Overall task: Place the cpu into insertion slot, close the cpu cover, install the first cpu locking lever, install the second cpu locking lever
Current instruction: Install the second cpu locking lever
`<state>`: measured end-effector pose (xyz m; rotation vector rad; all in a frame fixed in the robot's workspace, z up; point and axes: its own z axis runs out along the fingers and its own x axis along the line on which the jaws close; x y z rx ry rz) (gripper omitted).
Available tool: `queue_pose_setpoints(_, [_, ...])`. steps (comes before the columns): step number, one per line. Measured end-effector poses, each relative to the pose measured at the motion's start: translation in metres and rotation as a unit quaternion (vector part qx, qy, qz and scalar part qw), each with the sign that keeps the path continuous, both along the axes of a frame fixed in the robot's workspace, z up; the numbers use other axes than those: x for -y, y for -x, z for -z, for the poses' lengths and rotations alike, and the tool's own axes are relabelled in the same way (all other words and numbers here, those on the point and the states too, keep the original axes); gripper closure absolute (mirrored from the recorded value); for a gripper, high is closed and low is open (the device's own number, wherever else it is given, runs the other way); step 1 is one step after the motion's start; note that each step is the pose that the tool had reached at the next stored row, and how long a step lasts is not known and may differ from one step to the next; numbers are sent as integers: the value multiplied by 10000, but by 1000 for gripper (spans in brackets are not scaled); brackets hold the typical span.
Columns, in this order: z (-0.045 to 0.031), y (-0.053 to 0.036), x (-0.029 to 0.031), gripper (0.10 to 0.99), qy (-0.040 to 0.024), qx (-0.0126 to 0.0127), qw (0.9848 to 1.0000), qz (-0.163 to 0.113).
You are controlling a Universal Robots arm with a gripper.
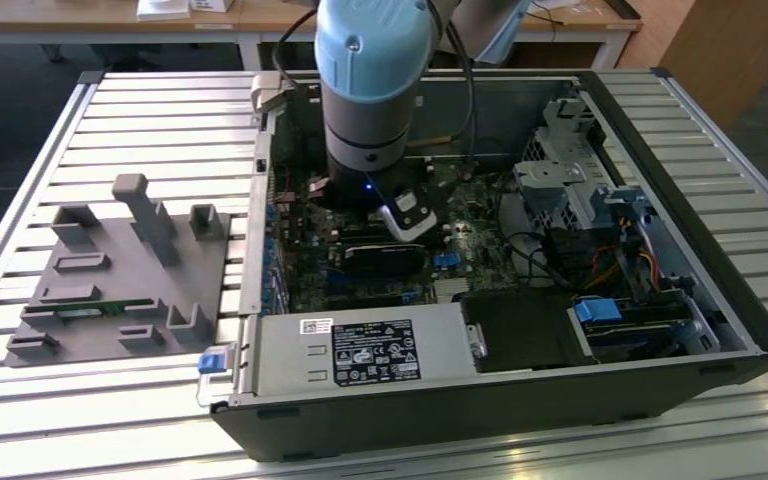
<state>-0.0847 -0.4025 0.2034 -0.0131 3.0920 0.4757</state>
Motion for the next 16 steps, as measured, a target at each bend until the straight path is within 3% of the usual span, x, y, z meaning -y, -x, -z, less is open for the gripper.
queue_pose_setpoints(10, [-305,0,0,980,0,0,10000,0])
queue_pose_setpoints(11, [-398,0,0,980,0,0,10000,0])
queue_pose_setpoints(16, [-411,0,0,980,0,0,10000,0])
